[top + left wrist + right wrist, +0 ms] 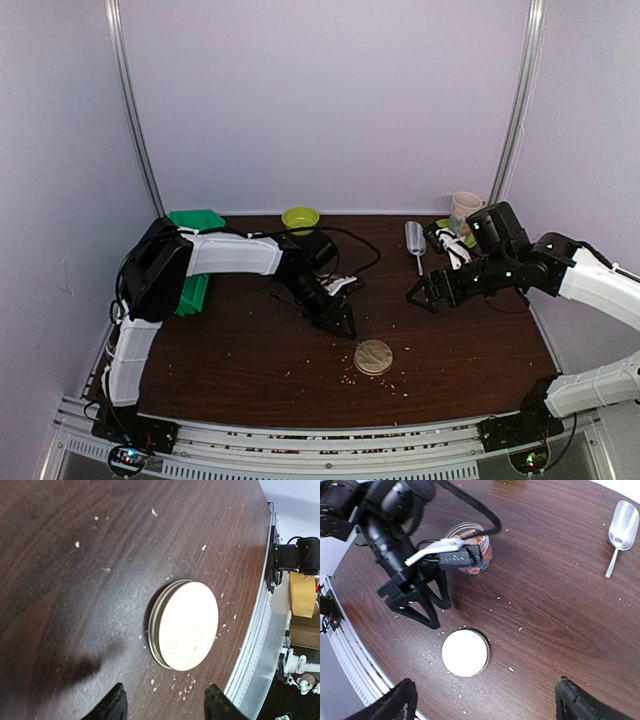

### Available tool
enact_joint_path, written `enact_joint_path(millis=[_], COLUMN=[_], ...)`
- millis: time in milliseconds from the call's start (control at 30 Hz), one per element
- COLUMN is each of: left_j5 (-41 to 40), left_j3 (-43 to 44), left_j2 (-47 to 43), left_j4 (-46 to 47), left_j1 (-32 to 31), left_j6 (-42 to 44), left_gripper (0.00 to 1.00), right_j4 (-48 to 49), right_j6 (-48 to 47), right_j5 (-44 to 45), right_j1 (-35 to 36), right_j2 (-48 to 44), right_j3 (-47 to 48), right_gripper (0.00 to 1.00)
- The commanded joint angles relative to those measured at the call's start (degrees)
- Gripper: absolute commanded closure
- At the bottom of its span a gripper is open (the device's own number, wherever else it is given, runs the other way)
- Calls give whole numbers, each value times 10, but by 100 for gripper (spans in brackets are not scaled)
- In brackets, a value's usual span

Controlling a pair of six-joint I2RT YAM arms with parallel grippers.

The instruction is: Pack the candies

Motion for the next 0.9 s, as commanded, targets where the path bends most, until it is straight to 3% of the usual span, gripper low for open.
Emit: enact_joint_path(millis=[0, 267, 367, 600, 867], left_j5=[-31, -108, -139, -251, -474], left_j3=[30, 48, 32, -36, -105], left_j2=[-75, -166, -197, -277, -365], left_j4=[-22, -82, -93, -92, -54], left_j1=[6, 22, 32, 46, 63], left_j6=[24, 64, 73, 78, 26], left_gripper=[42, 21, 3, 2, 2], right_j4=[-4, -37, -52, 59, 104], right_j6=[4, 25, 24, 69, 96], right_j5=[46, 138, 146, 53, 8], right_j1=[-4, -4, -4, -13, -22], right_j2=[-8, 18, 30, 11, 74], right_j3=[17, 54, 74, 51, 65], right_gripper=[0, 0, 1, 0, 0])
